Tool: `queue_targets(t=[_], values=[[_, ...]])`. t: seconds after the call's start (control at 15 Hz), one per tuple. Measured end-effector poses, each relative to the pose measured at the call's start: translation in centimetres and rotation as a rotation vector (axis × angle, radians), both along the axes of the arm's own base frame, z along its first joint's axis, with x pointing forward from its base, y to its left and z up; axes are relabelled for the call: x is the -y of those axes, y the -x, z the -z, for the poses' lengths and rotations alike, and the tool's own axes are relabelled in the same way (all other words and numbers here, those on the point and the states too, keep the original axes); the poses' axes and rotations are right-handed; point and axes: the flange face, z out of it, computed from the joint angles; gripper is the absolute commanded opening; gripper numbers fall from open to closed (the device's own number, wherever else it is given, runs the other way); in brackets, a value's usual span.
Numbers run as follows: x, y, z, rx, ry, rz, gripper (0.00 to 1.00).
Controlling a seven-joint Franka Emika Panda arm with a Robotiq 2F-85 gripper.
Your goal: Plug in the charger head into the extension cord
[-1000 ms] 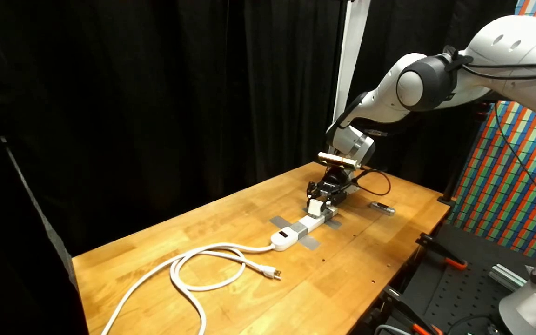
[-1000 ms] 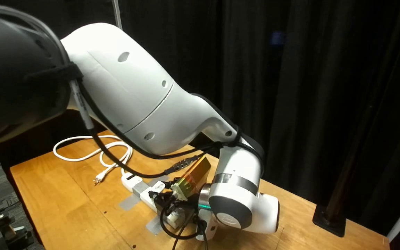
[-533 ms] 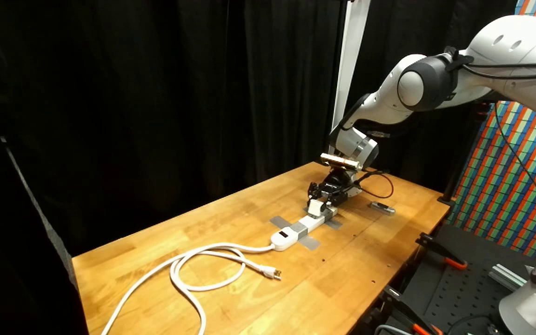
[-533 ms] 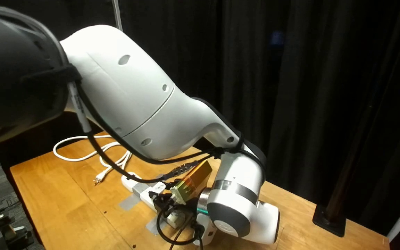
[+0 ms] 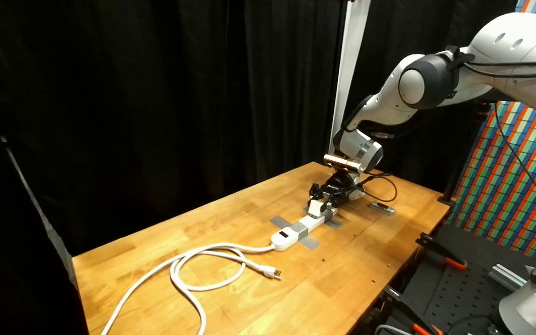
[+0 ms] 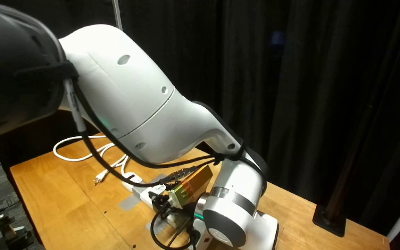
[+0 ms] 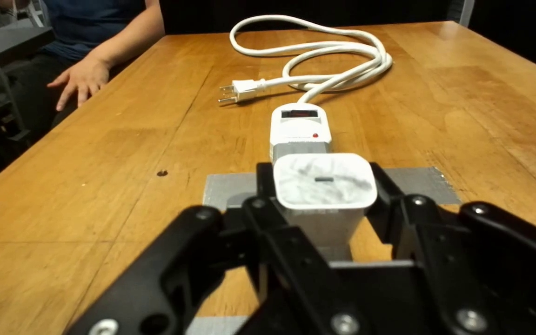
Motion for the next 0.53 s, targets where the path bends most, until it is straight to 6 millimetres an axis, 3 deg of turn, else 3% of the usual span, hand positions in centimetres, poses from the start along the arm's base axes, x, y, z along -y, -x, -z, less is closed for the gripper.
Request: queue_targets(t=[0.53], values=[[-0.26,-0.43,-0.5,0.0,0.031,-0.024,0.23]])
